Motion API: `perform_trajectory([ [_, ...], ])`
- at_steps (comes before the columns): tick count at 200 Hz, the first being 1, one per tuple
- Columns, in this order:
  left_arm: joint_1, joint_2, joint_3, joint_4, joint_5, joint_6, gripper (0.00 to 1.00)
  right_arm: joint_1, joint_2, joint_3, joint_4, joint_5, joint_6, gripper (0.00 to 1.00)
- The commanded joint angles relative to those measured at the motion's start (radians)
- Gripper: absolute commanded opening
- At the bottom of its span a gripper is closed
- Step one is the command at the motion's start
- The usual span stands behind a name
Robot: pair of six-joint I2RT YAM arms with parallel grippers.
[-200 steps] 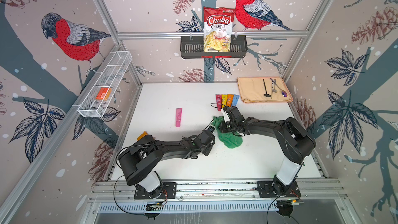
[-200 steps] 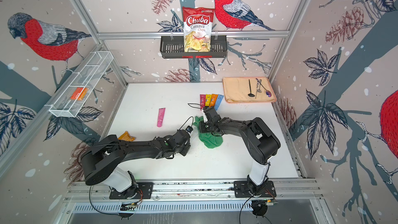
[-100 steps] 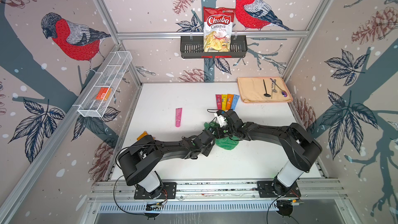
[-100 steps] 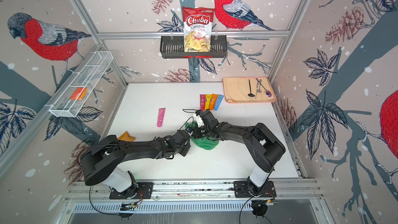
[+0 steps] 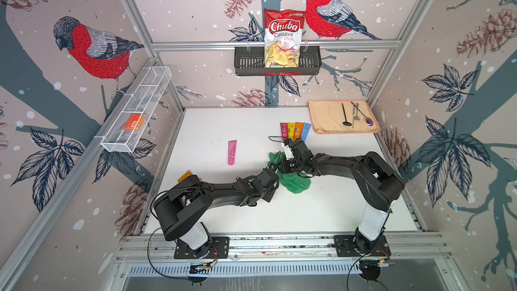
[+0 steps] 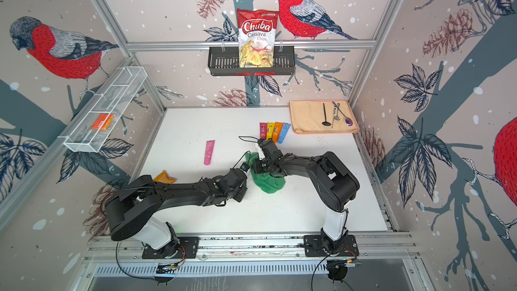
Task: Wipe the surface of the toothpaste tube
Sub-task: Wipe the dirt from the toothpaste tube.
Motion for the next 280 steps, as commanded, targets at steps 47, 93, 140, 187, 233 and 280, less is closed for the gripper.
perform_trajectory([
  [47, 0.0, 0.002, 0.003, 0.006, 0.017, 0.023, 0.2, 0.04, -0.012, -0.005, -0.1, 0.003, -0.028, 0.13],
  [93, 0.001, 0.0, 0.001, 0.006, 0.014, 0.022, 0.2, 0.113, -0.101, -0.048, -0.027, -0.163, -0.01, 0.13],
  [140, -0.001, -0.003, 0.0, 0.009, 0.013, 0.021, 0.2, 0.113, -0.095, -0.083, 0.001, -0.192, -0.006, 0.13],
  [187, 0.001, -0.014, -0.006, 0.011, 0.013, 0.02, 0.2, 0.09, 0.022, -0.012, -0.147, 0.107, -0.033, 0.13],
  [233, -0.001, -0.012, -0.005, 0.012, 0.017, 0.022, 0.2, 0.016, 0.01, 0.005, -0.22, 0.271, -0.033, 0.13],
  [280, 0.0, -0.011, -0.005, 0.013, 0.024, 0.026, 0.2, 0.026, -0.023, -0.004, -0.202, 0.209, -0.054, 0.13],
])
